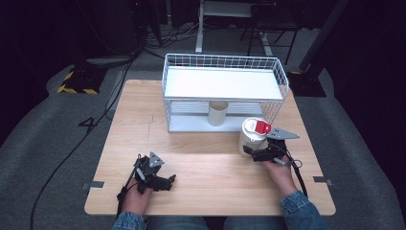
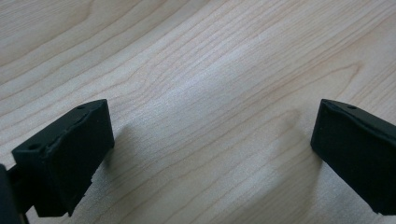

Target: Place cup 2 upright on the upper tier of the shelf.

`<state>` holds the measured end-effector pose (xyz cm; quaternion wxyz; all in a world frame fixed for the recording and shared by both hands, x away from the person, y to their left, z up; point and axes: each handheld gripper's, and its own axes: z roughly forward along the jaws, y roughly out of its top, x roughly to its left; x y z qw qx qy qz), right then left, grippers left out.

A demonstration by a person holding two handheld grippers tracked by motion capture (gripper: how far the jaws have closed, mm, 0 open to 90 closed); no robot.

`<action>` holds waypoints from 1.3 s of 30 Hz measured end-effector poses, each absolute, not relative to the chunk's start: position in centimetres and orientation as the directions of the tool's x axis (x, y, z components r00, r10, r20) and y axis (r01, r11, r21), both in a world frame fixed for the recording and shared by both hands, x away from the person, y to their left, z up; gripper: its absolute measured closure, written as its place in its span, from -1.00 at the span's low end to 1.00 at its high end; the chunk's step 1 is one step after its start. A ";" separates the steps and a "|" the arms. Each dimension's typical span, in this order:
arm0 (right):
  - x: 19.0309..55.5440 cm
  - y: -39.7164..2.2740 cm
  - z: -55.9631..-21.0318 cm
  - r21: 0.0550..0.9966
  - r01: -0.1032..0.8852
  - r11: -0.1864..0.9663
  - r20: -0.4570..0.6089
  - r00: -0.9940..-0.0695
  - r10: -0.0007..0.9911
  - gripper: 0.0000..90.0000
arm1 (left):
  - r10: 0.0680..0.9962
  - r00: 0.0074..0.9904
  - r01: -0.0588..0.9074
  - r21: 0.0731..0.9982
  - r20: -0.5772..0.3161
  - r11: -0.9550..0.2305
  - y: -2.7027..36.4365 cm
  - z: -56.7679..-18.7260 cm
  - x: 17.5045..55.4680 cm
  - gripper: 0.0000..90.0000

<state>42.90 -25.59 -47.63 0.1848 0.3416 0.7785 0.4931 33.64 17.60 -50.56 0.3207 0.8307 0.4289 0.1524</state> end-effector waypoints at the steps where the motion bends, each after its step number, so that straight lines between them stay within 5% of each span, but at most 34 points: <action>1: 43.1 -25.5 -47.9 0.897 0.352 0.268 0.063 -0.701 0.710 -1.00 | 0.810 0.586 0.615 0.664 -0.022 -0.426 17.6 -50.6 33.6 -1.00; 15: 43.3 -25.2 -48.3 0.923 0.312 0.228 0.063 -0.704 0.708 -0.73 | 0.810 0.586 0.615 0.664 -0.023 -0.426 17.6 -50.6 33.6 -1.00; 39: 43.3 -25.3 -48.1 0.919 0.310 0.245 0.050 -0.706 0.707 -0.70 | 0.810 0.586 0.614 0.664 -0.022 -0.427 17.6 -50.6 33.7 -1.00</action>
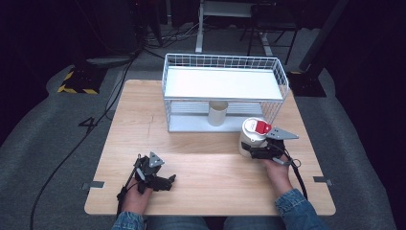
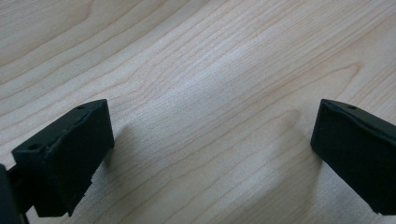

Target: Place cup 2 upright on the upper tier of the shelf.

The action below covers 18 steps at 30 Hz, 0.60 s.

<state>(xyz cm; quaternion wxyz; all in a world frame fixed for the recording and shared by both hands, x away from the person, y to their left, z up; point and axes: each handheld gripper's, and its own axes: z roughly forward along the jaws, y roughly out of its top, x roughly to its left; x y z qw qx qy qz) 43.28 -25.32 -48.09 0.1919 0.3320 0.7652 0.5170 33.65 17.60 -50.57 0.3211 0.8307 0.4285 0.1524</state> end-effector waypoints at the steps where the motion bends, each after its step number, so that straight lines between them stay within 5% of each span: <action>1: 43.3 -25.3 -48.1 0.919 0.310 0.245 0.050 -0.706 0.707 -0.70 | 0.810 0.586 0.614 0.664 -0.022 -0.426 17.6 -50.6 33.6 -1.00; 18: 42.2 -25.9 -45.9 0.928 0.285 0.240 0.042 -0.721 0.692 -0.70 | 0.810 0.586 0.614 0.664 -0.022 -0.427 17.6 -50.6 33.6 -1.00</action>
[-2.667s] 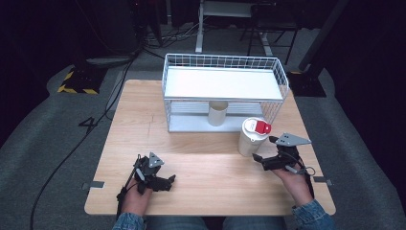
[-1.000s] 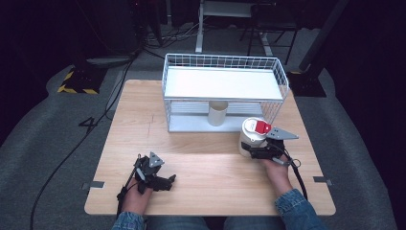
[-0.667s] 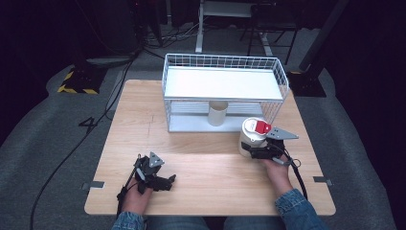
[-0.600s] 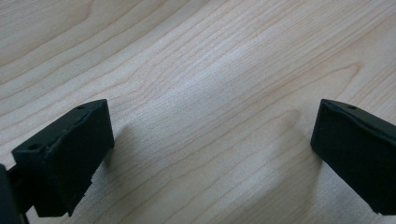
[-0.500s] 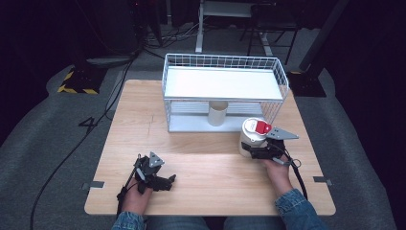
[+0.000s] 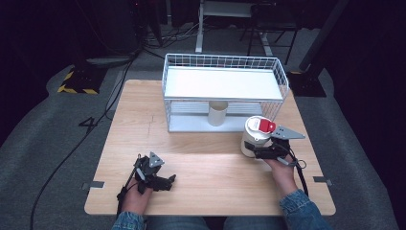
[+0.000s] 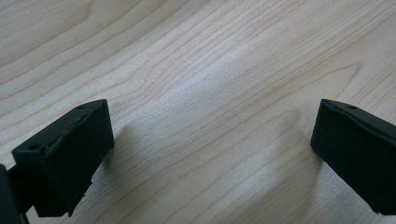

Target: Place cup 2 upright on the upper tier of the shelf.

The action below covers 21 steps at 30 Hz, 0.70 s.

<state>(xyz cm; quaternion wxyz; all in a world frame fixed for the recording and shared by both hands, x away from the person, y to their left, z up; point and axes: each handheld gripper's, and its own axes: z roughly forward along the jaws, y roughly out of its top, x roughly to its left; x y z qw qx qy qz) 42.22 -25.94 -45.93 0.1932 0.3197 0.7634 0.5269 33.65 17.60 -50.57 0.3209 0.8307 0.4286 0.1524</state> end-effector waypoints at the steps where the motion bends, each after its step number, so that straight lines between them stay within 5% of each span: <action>1: 42.1 -26.0 -45.7 0.929 0.283 0.239 0.042 -0.721 0.692 -0.70 | 0.810 0.586 0.615 0.663 -0.022 -0.426 17.6 -50.6 33.6 -1.00; 21: 40.4 -26.3 -40.3 0.933 0.267 0.240 0.040 -0.742 0.669 -0.70 | 0.810 0.585 0.615 0.664 -0.022 -0.426 17.6 -50.6 33.6 -1.00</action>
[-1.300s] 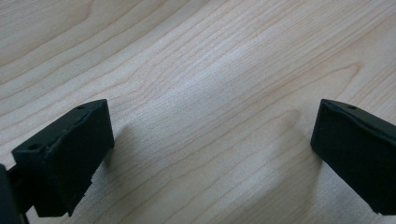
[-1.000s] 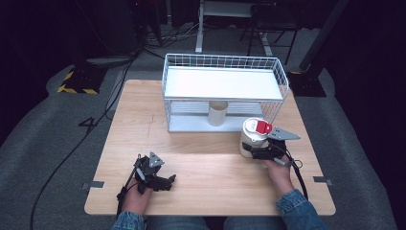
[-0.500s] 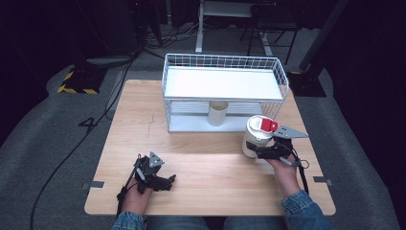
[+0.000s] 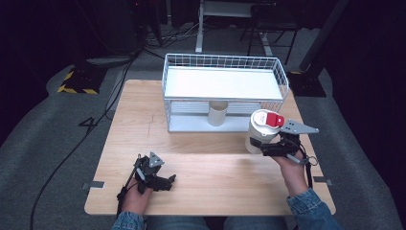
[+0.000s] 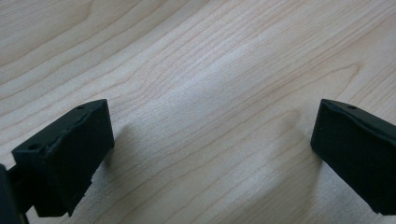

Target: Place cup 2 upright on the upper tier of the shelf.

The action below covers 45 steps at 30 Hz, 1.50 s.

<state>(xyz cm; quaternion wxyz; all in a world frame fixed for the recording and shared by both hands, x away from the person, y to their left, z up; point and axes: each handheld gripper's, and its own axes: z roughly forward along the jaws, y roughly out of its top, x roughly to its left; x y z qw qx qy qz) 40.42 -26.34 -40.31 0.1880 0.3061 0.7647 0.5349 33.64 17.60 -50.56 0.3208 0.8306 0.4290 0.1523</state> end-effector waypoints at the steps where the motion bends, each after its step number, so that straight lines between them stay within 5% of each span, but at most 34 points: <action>1: 40.4 -26.3 -40.1 0.934 0.266 0.239 0.041 -0.744 0.667 -0.70 | 0.810 0.586 0.615 0.663 -0.022 -0.427 17.6 -50.6 33.6 -1.00; 45: 46.2 -22.9 -27.4 0.949 0.236 0.210 0.049 -0.766 0.640 -0.70 | 0.810 0.585 0.614 0.664 -0.022 -0.426 17.6 -50.6 33.6 -1.00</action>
